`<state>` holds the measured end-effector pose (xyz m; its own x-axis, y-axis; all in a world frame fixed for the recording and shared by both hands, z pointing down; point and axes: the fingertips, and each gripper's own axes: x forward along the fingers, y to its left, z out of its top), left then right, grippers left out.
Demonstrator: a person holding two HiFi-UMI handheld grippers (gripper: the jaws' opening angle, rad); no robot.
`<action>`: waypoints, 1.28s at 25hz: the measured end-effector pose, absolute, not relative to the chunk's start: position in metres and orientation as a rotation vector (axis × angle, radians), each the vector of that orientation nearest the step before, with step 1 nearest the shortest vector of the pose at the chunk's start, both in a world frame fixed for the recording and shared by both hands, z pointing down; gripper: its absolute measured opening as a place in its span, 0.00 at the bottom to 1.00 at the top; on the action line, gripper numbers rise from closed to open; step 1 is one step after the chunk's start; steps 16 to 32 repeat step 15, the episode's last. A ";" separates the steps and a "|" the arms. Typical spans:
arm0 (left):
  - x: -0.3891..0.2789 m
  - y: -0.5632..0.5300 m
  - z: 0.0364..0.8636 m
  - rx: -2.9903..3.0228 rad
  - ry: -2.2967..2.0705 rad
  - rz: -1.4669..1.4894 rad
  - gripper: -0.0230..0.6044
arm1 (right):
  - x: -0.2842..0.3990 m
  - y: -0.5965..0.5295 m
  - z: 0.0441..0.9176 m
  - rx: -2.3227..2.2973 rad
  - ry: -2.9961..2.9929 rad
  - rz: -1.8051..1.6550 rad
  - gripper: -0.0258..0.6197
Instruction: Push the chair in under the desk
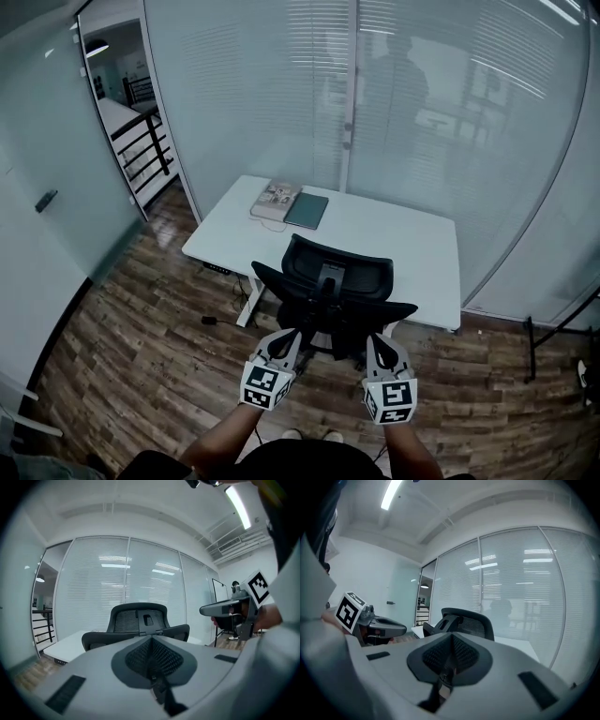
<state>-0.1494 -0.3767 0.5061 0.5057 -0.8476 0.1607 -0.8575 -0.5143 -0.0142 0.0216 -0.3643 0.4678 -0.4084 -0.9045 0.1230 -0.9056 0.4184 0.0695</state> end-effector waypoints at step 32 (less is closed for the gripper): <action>-0.134 -0.373 0.502 2.673 -1.473 0.251 0.05 | 0.034 -0.358 0.466 1.605 -2.554 0.043 0.04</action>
